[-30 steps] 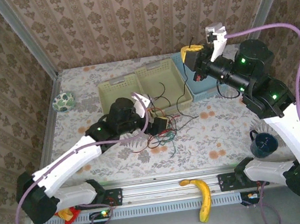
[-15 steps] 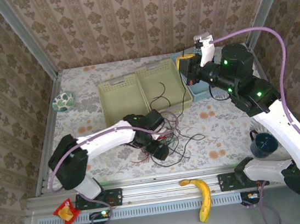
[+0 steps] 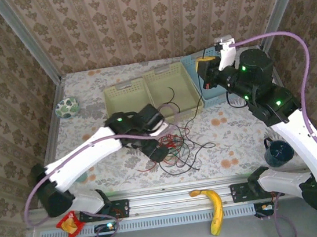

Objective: Untangle the cables

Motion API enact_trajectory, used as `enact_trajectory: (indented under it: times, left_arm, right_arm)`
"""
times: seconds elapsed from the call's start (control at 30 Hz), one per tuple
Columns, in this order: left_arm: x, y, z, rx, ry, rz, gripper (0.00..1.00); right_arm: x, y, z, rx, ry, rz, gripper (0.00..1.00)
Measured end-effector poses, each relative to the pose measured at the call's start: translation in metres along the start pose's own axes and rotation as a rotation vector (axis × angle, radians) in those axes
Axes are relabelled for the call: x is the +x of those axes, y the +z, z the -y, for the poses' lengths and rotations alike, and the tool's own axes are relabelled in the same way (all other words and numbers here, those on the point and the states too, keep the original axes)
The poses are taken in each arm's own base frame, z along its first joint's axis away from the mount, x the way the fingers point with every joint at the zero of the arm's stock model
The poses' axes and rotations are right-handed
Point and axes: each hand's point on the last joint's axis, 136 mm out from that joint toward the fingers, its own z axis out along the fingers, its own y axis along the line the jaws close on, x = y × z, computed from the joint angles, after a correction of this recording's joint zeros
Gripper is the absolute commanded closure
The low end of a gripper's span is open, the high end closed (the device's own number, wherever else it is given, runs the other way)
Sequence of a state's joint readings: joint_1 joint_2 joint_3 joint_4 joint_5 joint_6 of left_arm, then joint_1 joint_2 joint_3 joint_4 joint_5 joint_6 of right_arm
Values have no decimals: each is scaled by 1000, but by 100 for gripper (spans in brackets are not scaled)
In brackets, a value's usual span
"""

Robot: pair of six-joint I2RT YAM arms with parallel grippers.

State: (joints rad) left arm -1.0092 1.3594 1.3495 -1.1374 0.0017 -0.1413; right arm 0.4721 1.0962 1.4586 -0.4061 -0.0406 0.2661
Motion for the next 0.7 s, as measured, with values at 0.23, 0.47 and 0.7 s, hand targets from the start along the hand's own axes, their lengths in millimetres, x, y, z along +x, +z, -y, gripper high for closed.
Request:
enact_trajectory:
  times: [0.23,0.47,0.7]
  left_arm:
    - [-41,-34,16,133,22,266,0]
    - [-97,19,32,210,42,354,0]
    - [-128,63,43,271,40,373,7]
  right_arm:
    - [2,1,6,-14,47,-3,100]
    - [-7,-3,1,-79,114,21,100]
    - [-20,-14,-2,-116,155,59,100]
